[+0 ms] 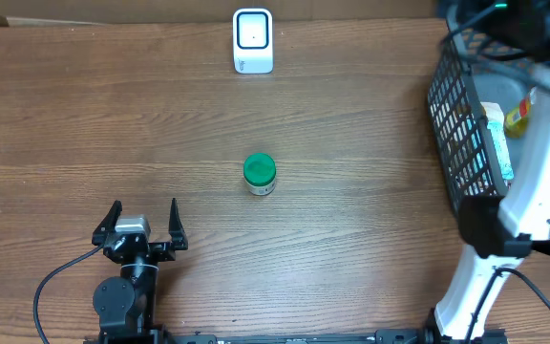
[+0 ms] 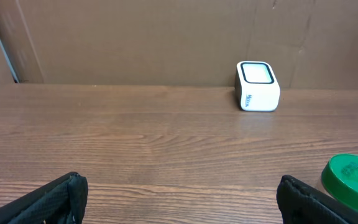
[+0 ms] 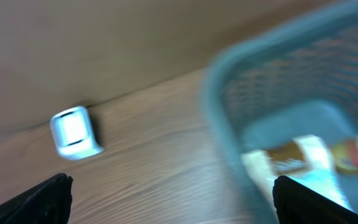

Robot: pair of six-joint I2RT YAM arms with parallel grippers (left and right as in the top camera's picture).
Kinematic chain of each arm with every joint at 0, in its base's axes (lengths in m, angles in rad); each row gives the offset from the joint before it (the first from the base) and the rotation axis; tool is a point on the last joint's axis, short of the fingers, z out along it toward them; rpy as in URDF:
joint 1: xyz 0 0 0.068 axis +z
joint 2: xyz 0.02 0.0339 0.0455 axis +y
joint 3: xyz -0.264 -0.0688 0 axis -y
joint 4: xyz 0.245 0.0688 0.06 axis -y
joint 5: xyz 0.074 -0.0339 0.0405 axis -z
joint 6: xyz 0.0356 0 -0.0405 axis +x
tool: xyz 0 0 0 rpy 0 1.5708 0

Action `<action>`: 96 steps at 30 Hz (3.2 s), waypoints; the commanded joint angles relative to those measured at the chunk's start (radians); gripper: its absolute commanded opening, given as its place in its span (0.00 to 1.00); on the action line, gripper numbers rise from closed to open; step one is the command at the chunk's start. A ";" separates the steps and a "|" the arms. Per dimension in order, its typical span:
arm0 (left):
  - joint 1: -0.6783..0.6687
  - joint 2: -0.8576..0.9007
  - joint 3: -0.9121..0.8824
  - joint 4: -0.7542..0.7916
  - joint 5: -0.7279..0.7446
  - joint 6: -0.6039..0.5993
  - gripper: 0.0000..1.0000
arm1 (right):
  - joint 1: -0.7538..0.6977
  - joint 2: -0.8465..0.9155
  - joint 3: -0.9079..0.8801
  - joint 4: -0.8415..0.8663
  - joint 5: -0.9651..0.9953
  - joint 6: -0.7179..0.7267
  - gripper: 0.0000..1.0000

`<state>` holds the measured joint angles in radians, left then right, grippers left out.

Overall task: Scan the item barcode
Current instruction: 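Move the right gripper back over the grey basket, then lower the right gripper into the basket and grasp the yellow oil bottle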

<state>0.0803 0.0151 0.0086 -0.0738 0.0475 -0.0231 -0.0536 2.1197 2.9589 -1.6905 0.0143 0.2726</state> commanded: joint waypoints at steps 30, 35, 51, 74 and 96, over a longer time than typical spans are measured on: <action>0.005 -0.010 -0.004 -0.001 -0.005 0.001 1.00 | -0.272 0.000 -0.757 0.043 0.192 -0.092 1.00; 0.005 -0.010 -0.004 -0.001 -0.005 0.001 0.99 | -0.280 0.000 -0.761 0.073 0.192 -0.091 1.00; 0.005 -0.010 -0.004 -0.001 -0.005 0.001 1.00 | -0.293 0.002 -0.589 0.218 0.229 -0.051 1.00; 0.005 -0.010 -0.004 -0.001 -0.005 0.001 1.00 | -0.399 0.050 -0.673 0.378 0.150 -0.125 0.99; 0.005 -0.010 -0.004 -0.001 -0.005 0.001 1.00 | -0.424 0.051 -0.748 0.454 0.060 -0.196 0.88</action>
<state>0.0803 0.0151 0.0086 -0.0742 0.0475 -0.0231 -0.4816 2.1651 2.2230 -1.2415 0.0990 0.0963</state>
